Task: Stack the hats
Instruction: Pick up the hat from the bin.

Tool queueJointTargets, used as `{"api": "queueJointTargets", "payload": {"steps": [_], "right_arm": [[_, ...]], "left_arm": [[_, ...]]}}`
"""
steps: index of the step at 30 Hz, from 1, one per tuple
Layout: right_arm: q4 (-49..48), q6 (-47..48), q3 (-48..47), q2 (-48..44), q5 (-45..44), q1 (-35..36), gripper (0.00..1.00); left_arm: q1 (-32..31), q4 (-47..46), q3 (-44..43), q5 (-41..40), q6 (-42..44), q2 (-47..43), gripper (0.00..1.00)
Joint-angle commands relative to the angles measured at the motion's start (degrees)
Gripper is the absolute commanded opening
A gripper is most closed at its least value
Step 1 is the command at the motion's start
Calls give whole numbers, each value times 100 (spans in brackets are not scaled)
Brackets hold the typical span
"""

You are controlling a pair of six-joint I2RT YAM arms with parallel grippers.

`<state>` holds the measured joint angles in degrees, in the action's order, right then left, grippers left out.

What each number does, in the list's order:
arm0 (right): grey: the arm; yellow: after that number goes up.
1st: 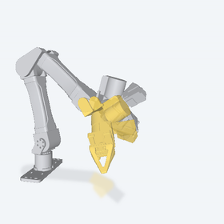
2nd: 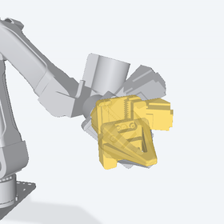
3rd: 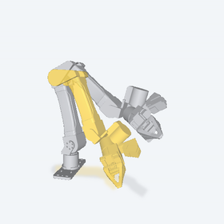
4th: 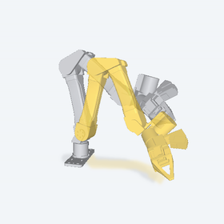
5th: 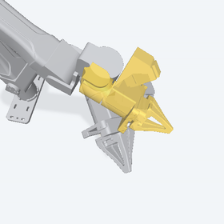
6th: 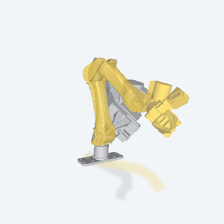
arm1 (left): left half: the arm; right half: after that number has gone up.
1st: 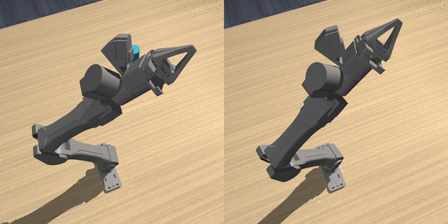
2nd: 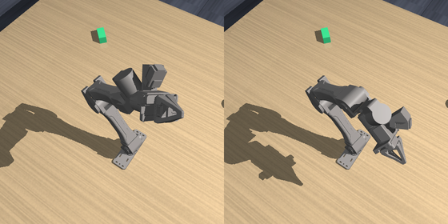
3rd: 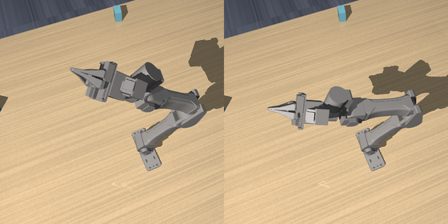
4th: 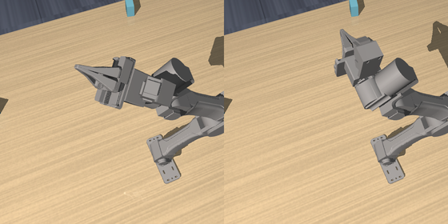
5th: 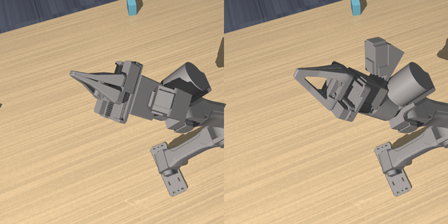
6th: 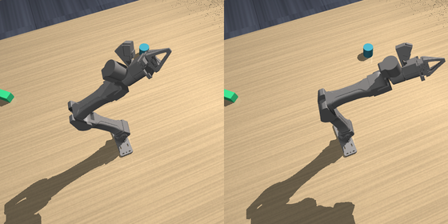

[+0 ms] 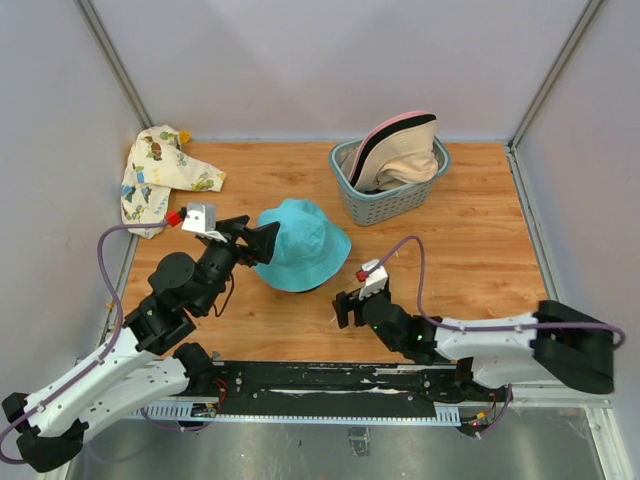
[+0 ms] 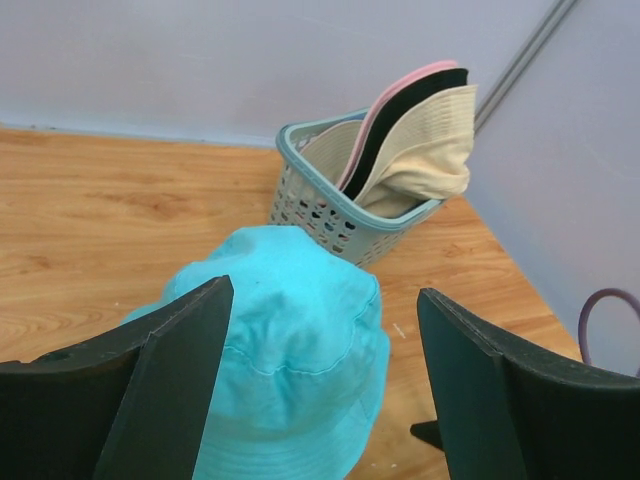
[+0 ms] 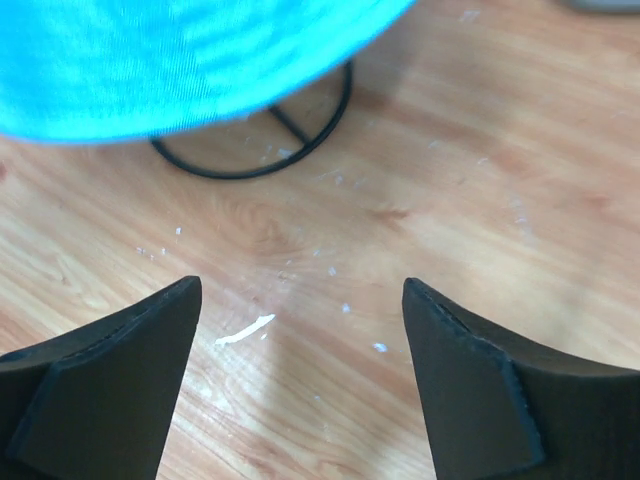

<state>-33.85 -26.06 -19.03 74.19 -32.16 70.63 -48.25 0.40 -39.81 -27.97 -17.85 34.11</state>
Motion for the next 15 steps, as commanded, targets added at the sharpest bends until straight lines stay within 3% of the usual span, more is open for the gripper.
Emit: {"api": "queueJointTargets", "payload": {"steps": [1, 3, 7, 9, 12, 15], "right_arm": [[2276, -552, -279, -1395, -1008, 44, 89], [2714, -715, -259, -2260, -1382, 47, 100], [2965, -839, -19, -3762, -2191, 10, 98], [2311, -296, 236, -4351, -2265, -83, 99], [2035, 354, 228, -4684, -2163, -485, 99], [2880, 401, -692, -4223, -1787, -1123, 98]], "left_arm": [[-27, -95, -206, 370, 156, -117, 83], [-27, -224, -203, 591, 203, -113, 87], [-27, -363, -269, 962, 296, 50, 91], [-24, -324, -369, 1010, 350, 182, 91], [-26, -304, -477, 883, 384, 306, 91], [-26, -365, -573, 796, 421, 470, 91]]}}
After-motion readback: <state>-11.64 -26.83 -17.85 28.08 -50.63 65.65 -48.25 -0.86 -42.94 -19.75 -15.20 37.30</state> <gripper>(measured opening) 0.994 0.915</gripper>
